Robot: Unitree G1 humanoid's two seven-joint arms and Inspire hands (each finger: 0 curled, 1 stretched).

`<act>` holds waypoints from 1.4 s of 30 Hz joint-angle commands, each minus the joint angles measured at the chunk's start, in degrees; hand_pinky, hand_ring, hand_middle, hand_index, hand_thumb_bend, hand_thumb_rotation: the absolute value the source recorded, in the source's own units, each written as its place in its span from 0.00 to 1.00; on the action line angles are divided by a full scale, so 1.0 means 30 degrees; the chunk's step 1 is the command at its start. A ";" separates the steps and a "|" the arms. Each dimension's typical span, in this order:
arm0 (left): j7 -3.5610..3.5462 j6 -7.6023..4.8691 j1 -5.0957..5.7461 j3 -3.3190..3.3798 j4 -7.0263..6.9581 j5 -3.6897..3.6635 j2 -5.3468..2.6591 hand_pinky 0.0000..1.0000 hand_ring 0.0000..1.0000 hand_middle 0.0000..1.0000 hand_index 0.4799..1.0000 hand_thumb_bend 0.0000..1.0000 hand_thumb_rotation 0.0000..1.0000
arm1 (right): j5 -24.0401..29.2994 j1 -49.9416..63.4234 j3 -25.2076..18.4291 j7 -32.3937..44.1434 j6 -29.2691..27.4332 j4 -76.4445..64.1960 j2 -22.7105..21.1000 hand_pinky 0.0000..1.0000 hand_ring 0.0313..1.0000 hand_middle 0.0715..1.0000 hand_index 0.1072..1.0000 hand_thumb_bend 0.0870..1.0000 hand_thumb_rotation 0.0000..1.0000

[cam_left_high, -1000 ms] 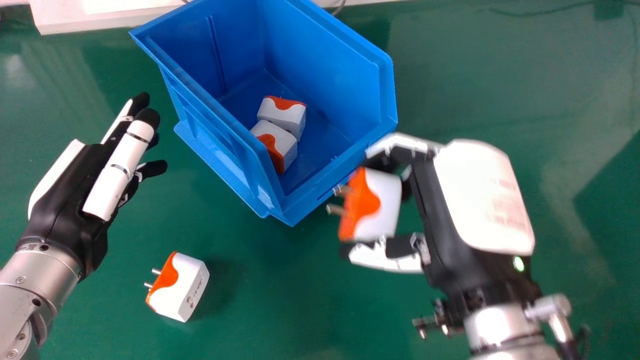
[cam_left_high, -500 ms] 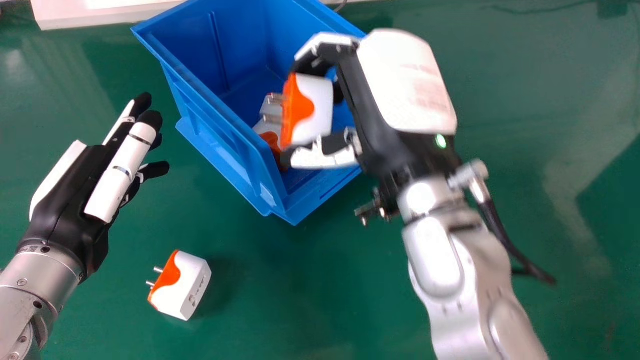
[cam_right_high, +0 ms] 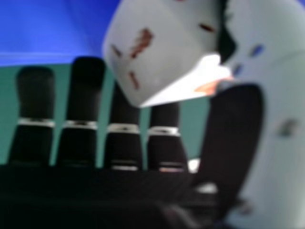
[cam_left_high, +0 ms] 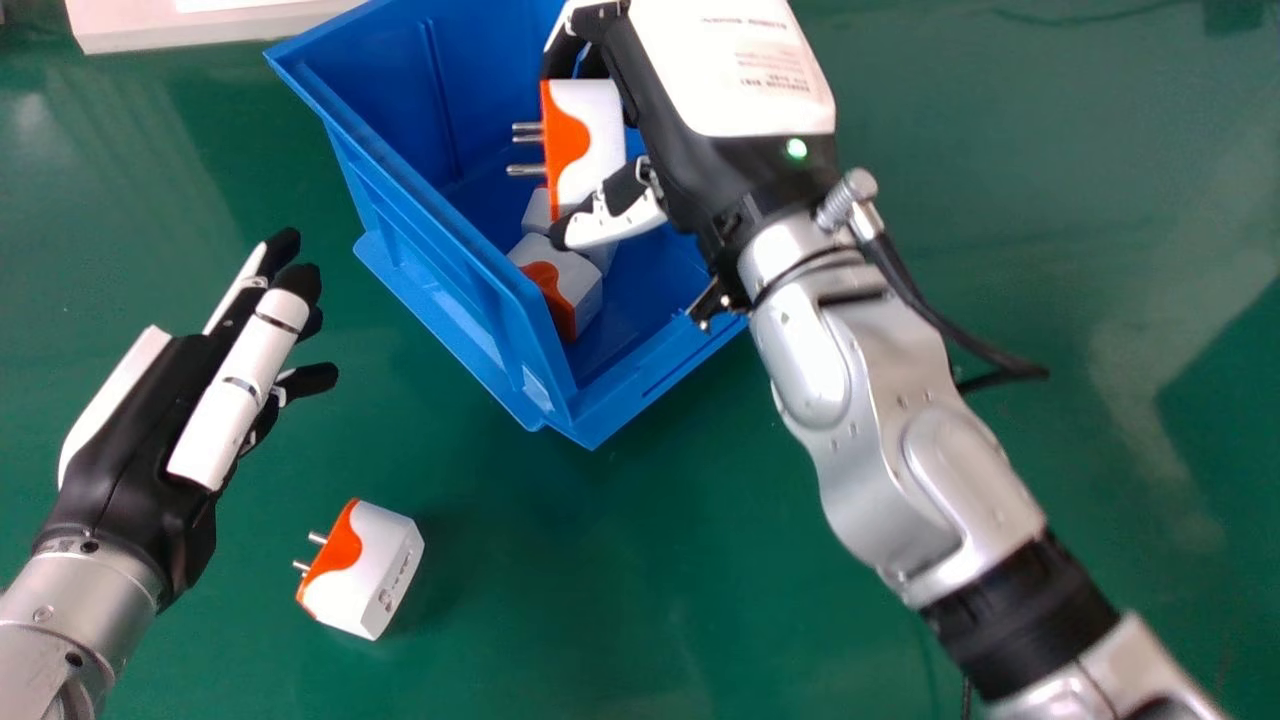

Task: Pick all objects and put in blue box

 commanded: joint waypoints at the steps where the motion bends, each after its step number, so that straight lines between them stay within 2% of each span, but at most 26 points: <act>1: -0.0133 -0.0640 0.0205 0.0400 -0.0425 -0.0317 -0.0087 0.89 0.97 0.99 1.00 0.42 1.00 | -0.0139 -0.1408 0.0161 -0.0915 -0.0428 0.0747 -0.0128 0.33 0.43 0.50 0.46 0.44 0.00; 5: -0.0255 -0.1176 0.0474 0.0478 -0.0064 -0.0510 -0.0179 0.89 0.97 0.99 1.00 0.41 1.00 | -0.0001 -0.2623 0.0455 -0.1540 -0.0771 0.2980 -0.0325 0.33 0.43 0.51 0.45 0.44 0.00; 9: -0.0310 -0.1477 0.0698 0.0459 -0.0052 -0.0564 -0.0239 0.89 0.97 0.99 1.00 0.41 1.00 | 0.0206 -0.3541 0.0792 -0.2107 -0.1271 0.4844 -0.0434 0.33 0.43 0.51 0.43 0.45 0.00; 18: -0.0481 -0.2235 0.1059 0.0384 0.0270 -0.0496 -0.0471 0.89 0.97 1.00 1.00 0.40 1.00 | 0.1095 -0.4961 0.0966 -0.3044 -0.2154 0.8586 -0.0253 0.34 0.43 0.50 0.41 0.45 0.00; 27: -0.0537 -0.2559 0.1224 0.0324 0.0302 -0.0435 -0.0549 0.89 0.97 1.00 1.00 0.41 1.00 | 0.1725 -0.5627 0.1315 -0.3163 -0.2365 1.0592 0.0112 0.34 0.42 0.49 0.39 0.45 0.00; 32: -0.0557 -0.2699 0.1258 0.0291 0.0410 -0.0383 -0.0510 0.89 0.97 0.99 1.00 0.41 1.00 | 0.2102 -0.5390 0.1348 -0.2560 -0.2170 1.0431 0.0119 0.35 0.44 0.48 0.38 0.45 0.00; 36: -0.0567 -0.2761 0.1135 0.0266 0.0608 -0.0309 -0.0413 0.89 0.97 0.99 1.00 0.41 1.00 | 0.2896 -0.5090 0.0836 -0.1859 -0.1922 0.9836 0.0023 0.36 0.44 0.49 0.40 0.45 0.00; 37: -0.0563 -0.2770 0.1136 0.0268 0.0614 -0.0295 -0.0406 0.89 0.97 0.99 1.00 0.41 1.00 | 0.2992 -0.4967 0.0824 -0.1778 -0.1866 0.9625 -0.0025 0.40 0.50 0.55 0.46 0.49 0.00; 42: -0.0493 -0.2742 0.0962 0.0212 0.0749 -0.0182 -0.0362 0.89 0.97 0.99 1.00 0.42 1.00 | 0.3006 -0.4751 0.1194 -0.2155 -0.1997 0.9261 -0.0315 0.65 0.80 0.85 0.78 0.62 0.28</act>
